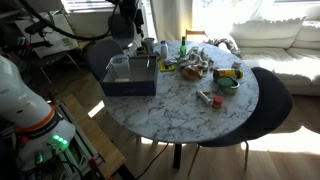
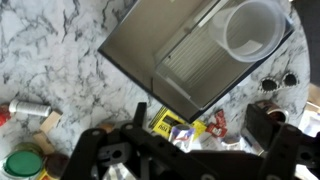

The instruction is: Put the orange packet in the clear container

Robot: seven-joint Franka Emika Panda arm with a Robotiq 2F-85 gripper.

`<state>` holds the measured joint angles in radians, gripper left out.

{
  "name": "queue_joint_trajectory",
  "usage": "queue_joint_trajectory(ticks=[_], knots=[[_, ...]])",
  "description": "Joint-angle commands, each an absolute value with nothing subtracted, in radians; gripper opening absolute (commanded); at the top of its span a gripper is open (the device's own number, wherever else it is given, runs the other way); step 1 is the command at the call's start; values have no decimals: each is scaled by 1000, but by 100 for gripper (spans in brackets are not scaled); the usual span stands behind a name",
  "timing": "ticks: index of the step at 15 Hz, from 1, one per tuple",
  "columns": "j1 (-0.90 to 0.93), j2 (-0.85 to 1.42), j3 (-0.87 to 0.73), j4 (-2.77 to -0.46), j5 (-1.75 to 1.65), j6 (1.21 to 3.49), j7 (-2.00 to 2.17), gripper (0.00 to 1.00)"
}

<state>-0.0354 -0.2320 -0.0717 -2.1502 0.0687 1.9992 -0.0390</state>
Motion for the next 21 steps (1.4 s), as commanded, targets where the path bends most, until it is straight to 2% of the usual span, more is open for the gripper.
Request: queue_joint_trajectory(ticks=[1,4,9,12,13,21], knots=[[-69,-78,-155,-2098,158,2187,-213,100],[-100,51,-199,-2058,317,2298,-358,100],[-219,267,-174,-1939,649,2272,-529,100],[-283,376,-157,-1871,707,2276,-521,100],[-260,287,-155,-1950,642,2298,-495,100],[-272,295,-140,-1935,645,2297,-496,100]])
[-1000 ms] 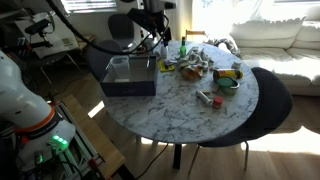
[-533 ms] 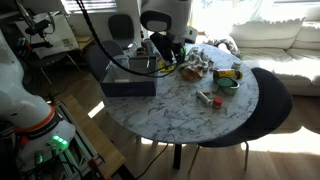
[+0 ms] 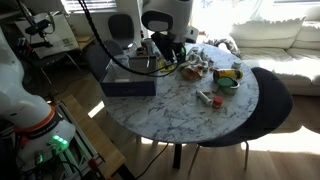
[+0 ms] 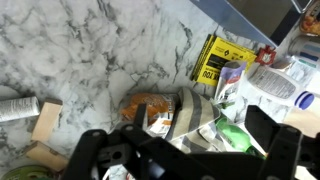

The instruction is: Put the orange packet in the clear container

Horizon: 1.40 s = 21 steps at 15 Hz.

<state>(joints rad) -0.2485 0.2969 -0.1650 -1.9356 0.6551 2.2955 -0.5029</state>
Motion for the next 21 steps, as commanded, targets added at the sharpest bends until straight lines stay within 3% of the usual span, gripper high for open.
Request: queue_joint_trajectory(ticks=[1,10,21], knots=[[-272,295,-140,-1935,644,2297,-496,100],[-376,590,-145,-1571,730,2098,-165,100],[-431,923,-130,-1196,733,2018,342,100]])
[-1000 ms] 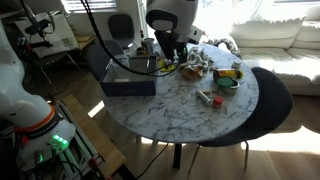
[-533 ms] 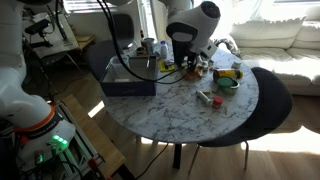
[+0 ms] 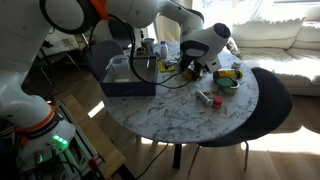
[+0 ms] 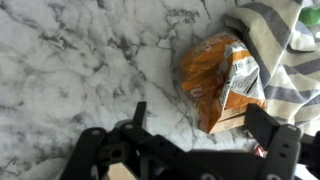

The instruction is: Put the orange packet in the clear container

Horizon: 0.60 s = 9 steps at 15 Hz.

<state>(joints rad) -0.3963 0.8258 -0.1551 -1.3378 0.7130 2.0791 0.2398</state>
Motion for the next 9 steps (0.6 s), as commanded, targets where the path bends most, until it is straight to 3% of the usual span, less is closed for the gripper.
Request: queue_joint_trajectory(ticks=[1,2,9], knots=[[-436,942,-125,-1169,733,2006,368,84],[-436,957,-124,-1146,729,2000,393,73],[-439,1053,-111,-1012,713,2030,467,18]])
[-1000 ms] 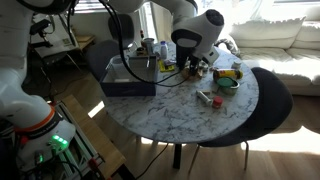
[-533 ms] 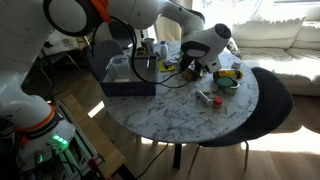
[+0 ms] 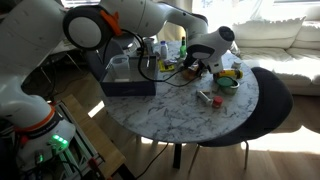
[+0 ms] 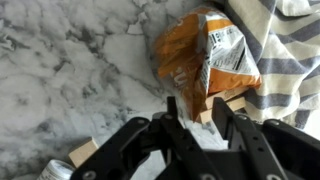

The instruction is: Put the orange packet in the clear container

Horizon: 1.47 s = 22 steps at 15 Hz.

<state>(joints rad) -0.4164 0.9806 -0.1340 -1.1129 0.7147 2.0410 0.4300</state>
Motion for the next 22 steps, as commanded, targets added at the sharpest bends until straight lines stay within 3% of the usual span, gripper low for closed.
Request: queue_joint_trajectory(ticks=[1,3,8,22], knots=[[-439,1063,-110,-997,710,2032,470,12],[-441,1084,-108,-972,706,2030,480,0],[-428,1049,-123,-981,699,1957,474,0],[-295,517,-117,-1497,522,1825,-12,0]])
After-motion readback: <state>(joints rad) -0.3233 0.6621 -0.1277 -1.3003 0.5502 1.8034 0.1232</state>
